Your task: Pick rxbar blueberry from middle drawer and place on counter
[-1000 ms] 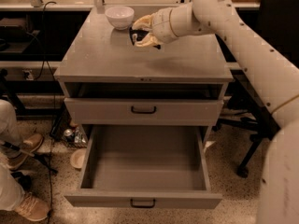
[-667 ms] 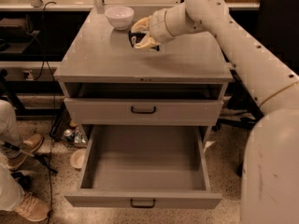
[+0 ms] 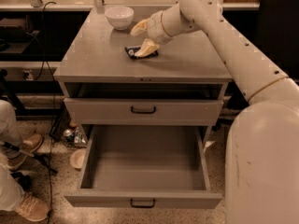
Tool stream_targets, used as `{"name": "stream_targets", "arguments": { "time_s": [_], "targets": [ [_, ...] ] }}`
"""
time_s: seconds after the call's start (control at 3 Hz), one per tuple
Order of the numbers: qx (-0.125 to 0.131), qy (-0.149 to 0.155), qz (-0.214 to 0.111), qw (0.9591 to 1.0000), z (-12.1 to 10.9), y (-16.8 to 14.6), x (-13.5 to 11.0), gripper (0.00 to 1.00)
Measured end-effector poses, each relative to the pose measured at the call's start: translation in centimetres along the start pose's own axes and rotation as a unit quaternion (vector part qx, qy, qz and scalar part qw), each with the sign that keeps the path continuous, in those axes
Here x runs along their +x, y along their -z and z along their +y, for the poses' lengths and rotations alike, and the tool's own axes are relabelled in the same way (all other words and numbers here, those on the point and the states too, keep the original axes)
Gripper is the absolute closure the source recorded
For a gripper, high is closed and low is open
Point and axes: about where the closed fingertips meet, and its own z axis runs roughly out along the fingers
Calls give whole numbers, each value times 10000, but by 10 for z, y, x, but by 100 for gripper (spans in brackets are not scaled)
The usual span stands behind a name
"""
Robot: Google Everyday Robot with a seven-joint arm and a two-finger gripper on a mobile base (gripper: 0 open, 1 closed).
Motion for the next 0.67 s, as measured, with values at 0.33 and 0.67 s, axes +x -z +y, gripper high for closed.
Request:
{"name": "stream_targets", "arguments": {
  "time_s": [0.33, 0.67],
  "targets": [
    [-97, -76, 23, 9999, 1, -2, 5, 0],
    [-242, -166, 29, 9996, 1, -3, 9, 0]
  ]
}}
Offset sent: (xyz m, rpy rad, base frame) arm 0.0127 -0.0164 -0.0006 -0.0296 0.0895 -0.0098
